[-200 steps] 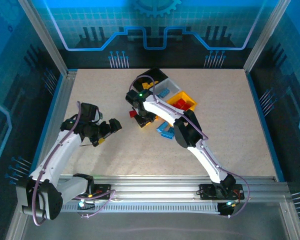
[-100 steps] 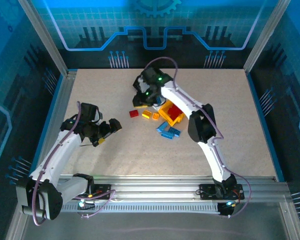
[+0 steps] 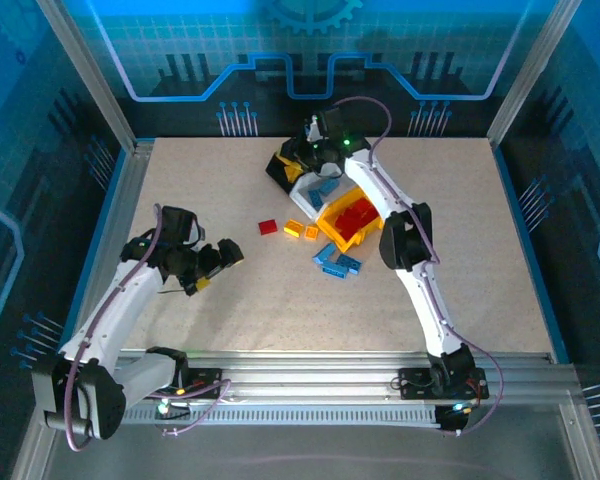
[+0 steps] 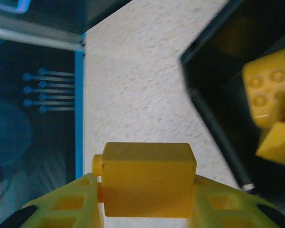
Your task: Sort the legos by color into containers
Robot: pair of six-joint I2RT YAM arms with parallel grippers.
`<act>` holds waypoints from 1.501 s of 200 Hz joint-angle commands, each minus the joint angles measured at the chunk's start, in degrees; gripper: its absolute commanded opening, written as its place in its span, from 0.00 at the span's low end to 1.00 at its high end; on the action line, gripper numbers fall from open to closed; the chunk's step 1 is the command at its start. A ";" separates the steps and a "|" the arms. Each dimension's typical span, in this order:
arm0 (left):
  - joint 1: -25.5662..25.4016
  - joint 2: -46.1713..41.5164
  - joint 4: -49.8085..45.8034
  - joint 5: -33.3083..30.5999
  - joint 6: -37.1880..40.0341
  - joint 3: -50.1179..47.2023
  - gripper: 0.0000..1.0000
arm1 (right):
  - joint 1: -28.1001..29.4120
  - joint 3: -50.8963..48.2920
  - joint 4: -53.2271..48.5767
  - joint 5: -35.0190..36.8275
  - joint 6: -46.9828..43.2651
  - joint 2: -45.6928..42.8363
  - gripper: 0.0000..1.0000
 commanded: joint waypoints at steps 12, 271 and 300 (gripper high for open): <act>0.77 0.04 -2.97 1.28 1.62 2.41 0.99 | -1.68 2.55 4.34 6.57 6.41 4.15 0.35; -1.44 19.41 2.70 -4.75 3.61 11.67 0.99 | 5.53 -40.58 -25.33 15.30 -26.75 -37.31 0.65; -4.20 31.59 0.71 -7.34 6.45 22.39 0.99 | 5.50 -49.70 -24.07 15.19 -25.91 -43.91 0.65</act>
